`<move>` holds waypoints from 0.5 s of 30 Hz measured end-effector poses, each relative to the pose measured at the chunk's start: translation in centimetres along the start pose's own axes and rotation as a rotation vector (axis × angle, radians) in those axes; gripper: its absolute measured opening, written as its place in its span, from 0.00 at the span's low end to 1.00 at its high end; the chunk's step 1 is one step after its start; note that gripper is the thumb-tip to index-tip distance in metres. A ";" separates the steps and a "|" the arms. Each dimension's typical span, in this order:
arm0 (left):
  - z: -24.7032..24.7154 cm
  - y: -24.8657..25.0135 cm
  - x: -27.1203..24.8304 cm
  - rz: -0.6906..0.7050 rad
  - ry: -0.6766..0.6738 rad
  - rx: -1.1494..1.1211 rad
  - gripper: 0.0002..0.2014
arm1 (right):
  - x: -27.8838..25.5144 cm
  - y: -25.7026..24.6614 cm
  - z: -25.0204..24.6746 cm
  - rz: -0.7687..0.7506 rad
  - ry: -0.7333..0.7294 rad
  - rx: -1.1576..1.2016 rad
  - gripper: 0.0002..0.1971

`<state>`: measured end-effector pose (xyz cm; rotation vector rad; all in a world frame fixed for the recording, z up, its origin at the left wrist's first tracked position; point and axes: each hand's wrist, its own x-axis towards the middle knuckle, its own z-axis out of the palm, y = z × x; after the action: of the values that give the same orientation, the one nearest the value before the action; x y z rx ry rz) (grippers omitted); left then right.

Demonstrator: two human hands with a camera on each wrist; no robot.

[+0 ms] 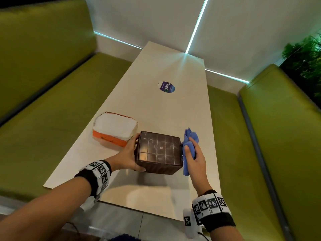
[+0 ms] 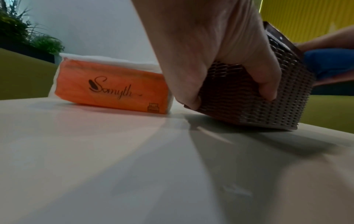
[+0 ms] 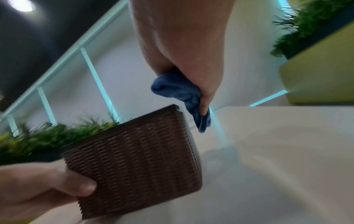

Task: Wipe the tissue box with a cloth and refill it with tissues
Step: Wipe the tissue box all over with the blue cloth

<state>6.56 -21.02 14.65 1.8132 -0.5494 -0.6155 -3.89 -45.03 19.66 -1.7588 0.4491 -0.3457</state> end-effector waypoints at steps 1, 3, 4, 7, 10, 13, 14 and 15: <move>0.0 -0.1 0.1 -0.004 0.005 0.001 0.70 | 0.0 -0.6 0.3 -0.069 -0.034 -0.053 0.25; 0.1 -0.3 0.2 -0.012 0.011 0.008 0.72 | 0.2 -0.9 1.0 -0.152 -0.164 -0.193 0.30; 0.1 -0.8 0.4 -0.005 0.020 0.007 0.72 | 0.4 -0.8 1.4 -0.177 -0.225 -0.304 0.30; 0.3 -1.7 0.4 0.009 0.030 0.019 0.72 | 0.6 -0.1 1.9 -0.262 -0.285 -0.681 0.26; 0.5 -2.3 0.4 0.037 0.051 0.005 0.71 | -0.9 0.1 2.1 -0.297 -0.278 -0.834 0.24; 0.9 -3.7 1.0 0.025 0.108 0.067 0.69 | -4.0 0.0 3.8 -0.394 -0.280 -0.911 0.23; 1.0 -3.3 0.9 -0.009 0.089 0.064 0.65 | -5.0 -0.1 5.0 -0.447 -0.289 -0.925 0.23; 1.1 -2.0 0.6 -0.045 0.063 0.024 0.52 | -5.6 -0.1 6.4 -0.487 -0.314 -0.933 0.24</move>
<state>6.46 -21.52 12.34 1.8653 -0.4762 -0.5828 -5.90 -36.90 18.35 -2.7885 -0.0964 -0.1913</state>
